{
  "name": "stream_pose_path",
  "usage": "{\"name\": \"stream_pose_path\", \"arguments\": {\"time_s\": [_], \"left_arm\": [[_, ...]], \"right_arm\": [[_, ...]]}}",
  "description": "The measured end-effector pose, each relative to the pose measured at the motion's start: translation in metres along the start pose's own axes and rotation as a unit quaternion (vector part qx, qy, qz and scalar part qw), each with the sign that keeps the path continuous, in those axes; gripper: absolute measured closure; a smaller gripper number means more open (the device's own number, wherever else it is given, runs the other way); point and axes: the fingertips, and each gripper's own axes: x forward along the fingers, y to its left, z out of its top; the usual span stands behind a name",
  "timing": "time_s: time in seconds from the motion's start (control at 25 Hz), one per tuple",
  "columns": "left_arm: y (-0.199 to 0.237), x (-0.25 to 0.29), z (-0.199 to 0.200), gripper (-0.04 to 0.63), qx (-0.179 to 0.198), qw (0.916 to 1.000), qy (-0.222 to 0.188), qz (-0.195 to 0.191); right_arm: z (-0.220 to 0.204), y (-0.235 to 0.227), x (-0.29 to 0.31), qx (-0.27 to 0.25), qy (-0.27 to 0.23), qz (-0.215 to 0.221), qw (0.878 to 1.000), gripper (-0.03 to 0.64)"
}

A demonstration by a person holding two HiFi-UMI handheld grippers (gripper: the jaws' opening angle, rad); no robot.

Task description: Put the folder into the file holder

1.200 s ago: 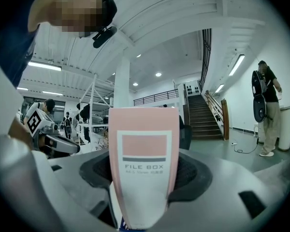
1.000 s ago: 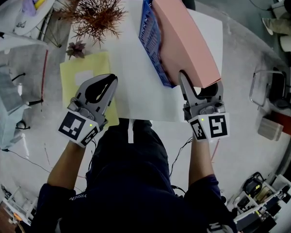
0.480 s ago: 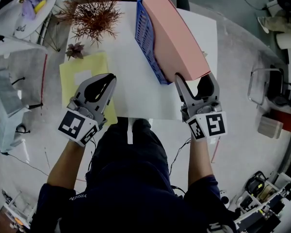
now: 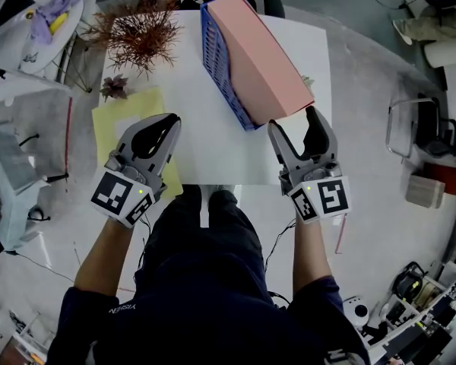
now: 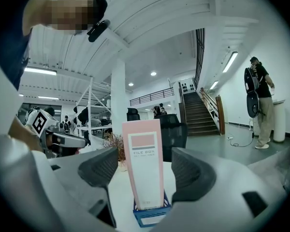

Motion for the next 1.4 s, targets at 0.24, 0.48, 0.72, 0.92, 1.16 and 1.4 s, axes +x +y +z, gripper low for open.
{"name": "stream_pose_path", "arguments": {"time_s": [0.24,0.48,0.72,0.92,1.16,1.4], "left_arm": [[-0.010,-0.001,0.010,0.552,0.009,0.9999,-0.008,-0.007],[-0.020,-0.003,0.020,0.552,0.017,0.9997,-0.016,-0.006],[-0.029,-0.008,0.026,0.552,0.020,0.9996,-0.021,-0.003],[-0.035,-0.010,0.028,0.552,0.022,0.9995,-0.022,0.000],[-0.037,-0.010,0.034,0.552,0.024,0.9993,-0.027,0.005],[-0.039,-0.011,0.037,0.552,0.026,0.9992,-0.028,0.010]], "right_arm": [[0.003,0.000,-0.016,0.010,-0.002,-0.007,1.000,0.276],[0.008,0.000,-0.031,0.016,-0.006,-0.010,1.000,0.281],[0.008,0.005,-0.043,0.019,-0.002,-0.005,1.000,0.304],[0.009,0.010,-0.048,0.023,-0.001,0.004,1.000,0.333],[0.015,0.012,-0.050,0.020,-0.002,0.013,1.000,0.363],[0.017,0.017,-0.048,0.021,-0.001,0.026,0.999,0.389]]}}
